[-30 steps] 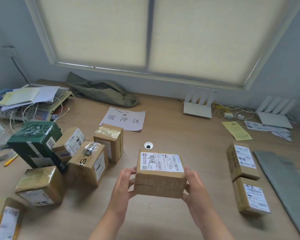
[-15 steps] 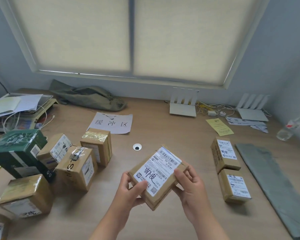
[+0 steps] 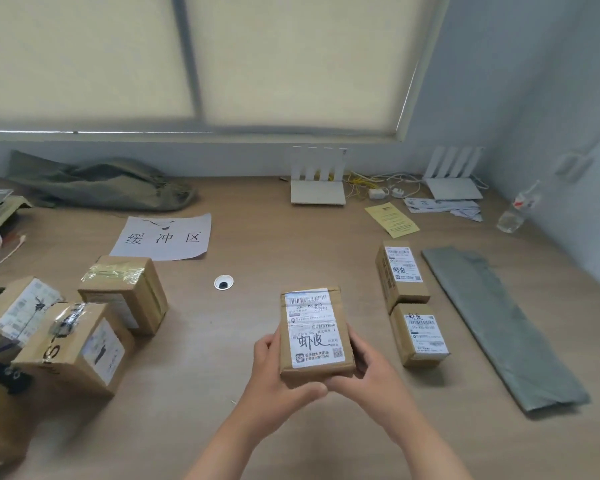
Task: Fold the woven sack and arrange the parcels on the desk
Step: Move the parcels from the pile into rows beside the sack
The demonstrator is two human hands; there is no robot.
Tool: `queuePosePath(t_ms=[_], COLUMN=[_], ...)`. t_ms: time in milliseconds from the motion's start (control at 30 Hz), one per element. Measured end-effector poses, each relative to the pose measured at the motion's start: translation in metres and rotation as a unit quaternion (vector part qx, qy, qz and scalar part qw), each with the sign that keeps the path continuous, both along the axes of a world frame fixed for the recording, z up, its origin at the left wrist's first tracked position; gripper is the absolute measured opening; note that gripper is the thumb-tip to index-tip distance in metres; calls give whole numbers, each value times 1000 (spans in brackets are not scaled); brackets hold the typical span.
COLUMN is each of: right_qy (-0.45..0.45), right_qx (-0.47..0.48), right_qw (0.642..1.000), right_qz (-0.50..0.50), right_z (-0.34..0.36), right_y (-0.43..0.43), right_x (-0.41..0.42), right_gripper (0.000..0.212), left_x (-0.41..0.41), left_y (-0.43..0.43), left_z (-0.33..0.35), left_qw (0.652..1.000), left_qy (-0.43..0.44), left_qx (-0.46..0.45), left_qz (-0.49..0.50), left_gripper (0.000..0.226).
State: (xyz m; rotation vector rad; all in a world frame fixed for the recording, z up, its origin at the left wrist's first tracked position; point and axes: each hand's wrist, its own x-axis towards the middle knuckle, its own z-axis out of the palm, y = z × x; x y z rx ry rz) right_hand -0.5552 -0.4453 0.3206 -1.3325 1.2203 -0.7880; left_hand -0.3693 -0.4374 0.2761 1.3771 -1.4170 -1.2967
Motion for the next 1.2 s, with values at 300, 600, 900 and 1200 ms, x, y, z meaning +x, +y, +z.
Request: queuePosePath(t_ms=[300,600,900,1200], right_qy=[179,384,505,585], right_qx=[-57,-60,-200,-240], right_qw=[982,920,839,772], right_qz=[-23,43,42,59], right_z=[-72,-144,-160,-157], right_y=[-63,-141,-218,-274], right_x=[-68,-100,-100,-111], right_gripper=[102,77,33,36], left_x=[-84,-129,-141,-164], left_y=[-68,-130,-208,-275], left_z=[-65,-136,-158,-160], left_qw=[999,994,990,988], left_qy=[-39,-105,-123,-147], left_qx=[-23,29,45,41], left_qz=[8,25,43,37], left_gripper=[85,95,111,108])
